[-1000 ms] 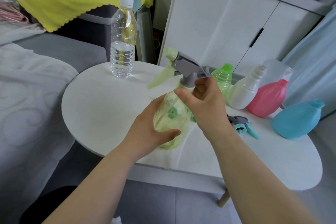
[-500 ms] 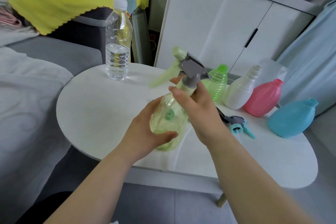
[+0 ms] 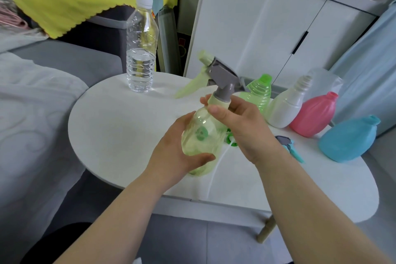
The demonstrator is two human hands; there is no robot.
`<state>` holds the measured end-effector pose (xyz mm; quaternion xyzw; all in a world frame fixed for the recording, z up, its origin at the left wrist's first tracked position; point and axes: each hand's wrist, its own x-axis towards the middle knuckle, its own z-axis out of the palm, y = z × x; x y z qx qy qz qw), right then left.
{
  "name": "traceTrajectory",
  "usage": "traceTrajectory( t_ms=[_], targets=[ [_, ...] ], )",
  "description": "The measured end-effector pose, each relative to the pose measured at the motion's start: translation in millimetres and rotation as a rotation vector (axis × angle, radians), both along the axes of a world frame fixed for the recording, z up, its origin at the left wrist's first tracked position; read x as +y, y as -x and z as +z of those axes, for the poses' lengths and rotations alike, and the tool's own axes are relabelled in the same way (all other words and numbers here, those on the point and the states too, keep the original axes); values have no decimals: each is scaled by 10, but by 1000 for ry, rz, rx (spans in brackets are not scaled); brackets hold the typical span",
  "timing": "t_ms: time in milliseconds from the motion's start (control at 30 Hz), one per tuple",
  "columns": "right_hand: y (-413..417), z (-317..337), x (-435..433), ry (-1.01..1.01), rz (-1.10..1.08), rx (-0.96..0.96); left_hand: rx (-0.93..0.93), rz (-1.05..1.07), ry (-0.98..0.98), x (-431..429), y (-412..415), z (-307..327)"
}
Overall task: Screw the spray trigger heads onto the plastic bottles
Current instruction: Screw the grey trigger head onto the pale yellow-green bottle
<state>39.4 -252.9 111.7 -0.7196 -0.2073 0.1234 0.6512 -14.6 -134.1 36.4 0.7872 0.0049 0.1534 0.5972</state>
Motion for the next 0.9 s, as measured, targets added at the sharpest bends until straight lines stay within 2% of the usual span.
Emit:
traceTrajectory(
  t_ms=[100, 200, 267, 367, 433, 500, 567, 667, 733, 800, 900],
  targets=[
    [21, -35, -12, -17, -17, -11, 1, 29, -23, -31, -5, -16],
    [4, 5, -31, 5, 48, 1, 44, -162, 40, 76, -13, 59],
    [-17, 43, -48, 26, 86, 11, 67, -204, 25, 130, -34, 109],
    [-22, 10, -51, 76, -18, -17, 55, -26, 3, 23, -43, 93],
    [7, -16, -37, 66, -87, -32, 0, 177, -127, -121, -42, 57],
    [4, -36, -40, 54, -80, -33, -23, 290, -249, -197, -47, 67],
    [-22, -29, -62, 29, -20, -12, 0, 198, -181, -128, -67, 78],
    [-63, -9, -98, 36, 56, 5, 98, -163, -7, 68, -76, 110],
    [-61, -4, -93, 18, 50, 6, 119, -205, 13, 110, -84, 100],
    [-47, -34, -72, 20, -28, -26, 80, -65, -15, 30, -81, 85],
    [18, -68, 0, 42, -148, -61, -23, 225, -232, -175, -43, 55]
  ],
)
